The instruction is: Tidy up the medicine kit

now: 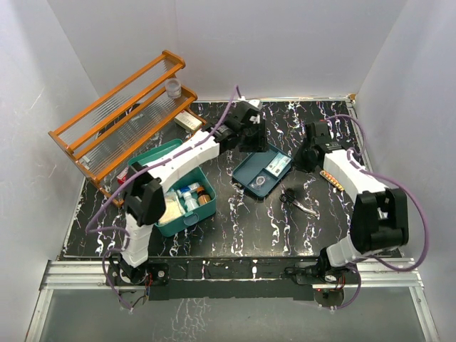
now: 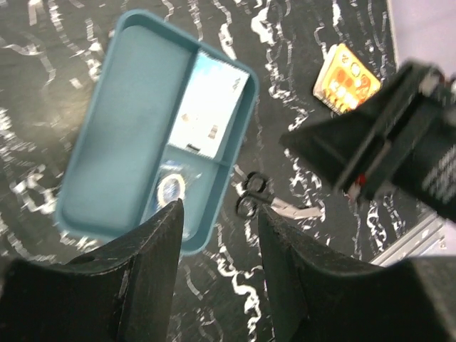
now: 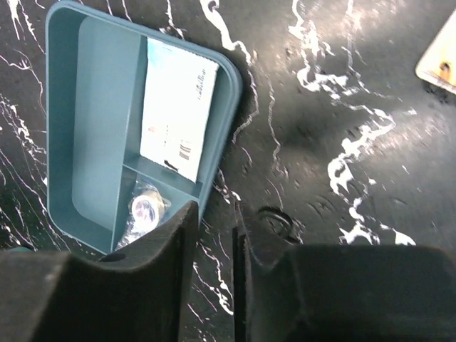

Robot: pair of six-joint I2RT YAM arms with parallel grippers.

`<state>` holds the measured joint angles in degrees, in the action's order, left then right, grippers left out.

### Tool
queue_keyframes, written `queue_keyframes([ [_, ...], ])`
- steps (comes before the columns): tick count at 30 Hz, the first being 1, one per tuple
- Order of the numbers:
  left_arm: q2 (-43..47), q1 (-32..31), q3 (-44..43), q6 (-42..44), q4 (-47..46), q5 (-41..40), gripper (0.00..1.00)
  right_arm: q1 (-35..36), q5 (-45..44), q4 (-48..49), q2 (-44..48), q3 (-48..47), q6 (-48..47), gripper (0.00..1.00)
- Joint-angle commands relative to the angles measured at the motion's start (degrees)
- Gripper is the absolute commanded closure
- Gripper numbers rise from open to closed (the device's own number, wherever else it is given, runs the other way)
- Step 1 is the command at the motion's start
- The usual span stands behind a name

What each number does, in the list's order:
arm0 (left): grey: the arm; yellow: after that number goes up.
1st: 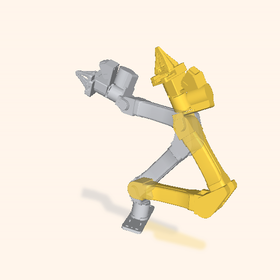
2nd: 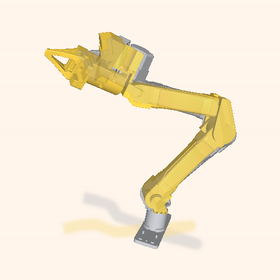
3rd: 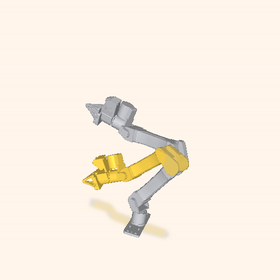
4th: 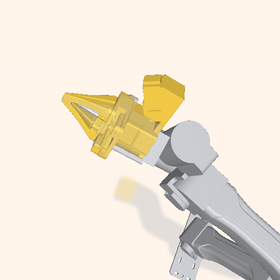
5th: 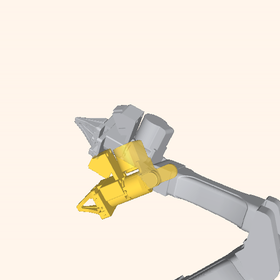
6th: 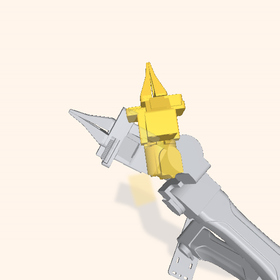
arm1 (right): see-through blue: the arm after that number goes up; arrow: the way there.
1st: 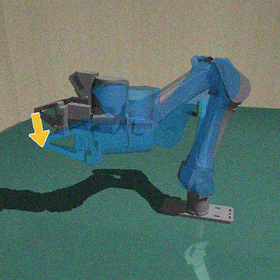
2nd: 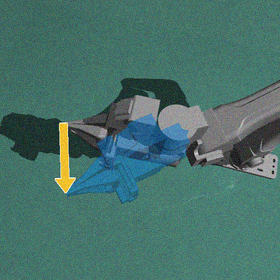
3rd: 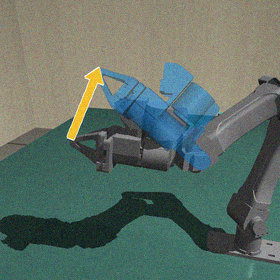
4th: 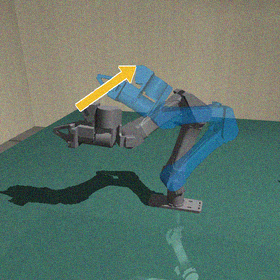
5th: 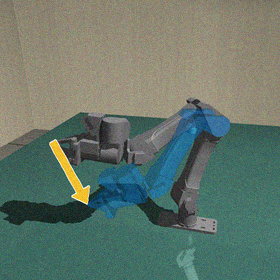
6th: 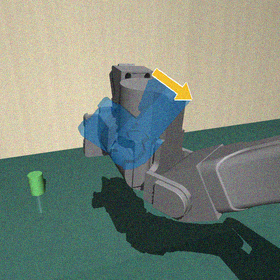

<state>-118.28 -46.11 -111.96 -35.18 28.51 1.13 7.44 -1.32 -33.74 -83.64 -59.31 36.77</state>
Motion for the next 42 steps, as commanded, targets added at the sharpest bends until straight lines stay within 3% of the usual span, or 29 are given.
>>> queue_keyframes([
  [1, 9.2, 2.8, 9.3, 4.3, 0.0, -1.2, 0.55, 0.4, 2.1, 4.5, -6.5, -6.6, -1.4, 0.80],
  [6, 15.9, 5.4, 17.8, 5.5, -1.3, -1.3, 0.55, 1.4, 1.8, 5.5, -14.4, -11.9, -1.7, 0.81],
  [14, 21.4, 6.0, 22.0, 8.8, -4.4, -3.6, 0.53, 3.8, -1.8, 2.8, -27.2, -20.2, -1.8, 0.81],
  [23, 23.4, 6.4, 21.9, 13.6, -4.9, -4.8, 0.48, 4.2, -8.1, -3.5, -30.7, -24.9, -2.1, 0.79],
  [31, 23.7, 6.9, 19.7, 17.0, -4.9, -2.1, 0.45, 4.2, -5.7, -6.6, -19.7, -25.7, -5.5, 0.57],
  [34, 24.1, 6.8, 19.8, 21.4, -6.3, 4.6, 0.45, 4.2, -5.5, -6.9, -12.6, -21.5, -5.1, 0.45],
  [40, 24.7, 6.8, 19.1, 23.8, -6.7, 9.5, 0.43, 4.1, -9.8, -9.0, -1.6, -10.5, -1.7, 0.42],
  [42, 24.8, 6.8, 19.1, 23.6, -6.8, 9.7, 0.43, 4.2, -11.7, -9.5, 1.9, -6.1, -0.4, 0.36],
])
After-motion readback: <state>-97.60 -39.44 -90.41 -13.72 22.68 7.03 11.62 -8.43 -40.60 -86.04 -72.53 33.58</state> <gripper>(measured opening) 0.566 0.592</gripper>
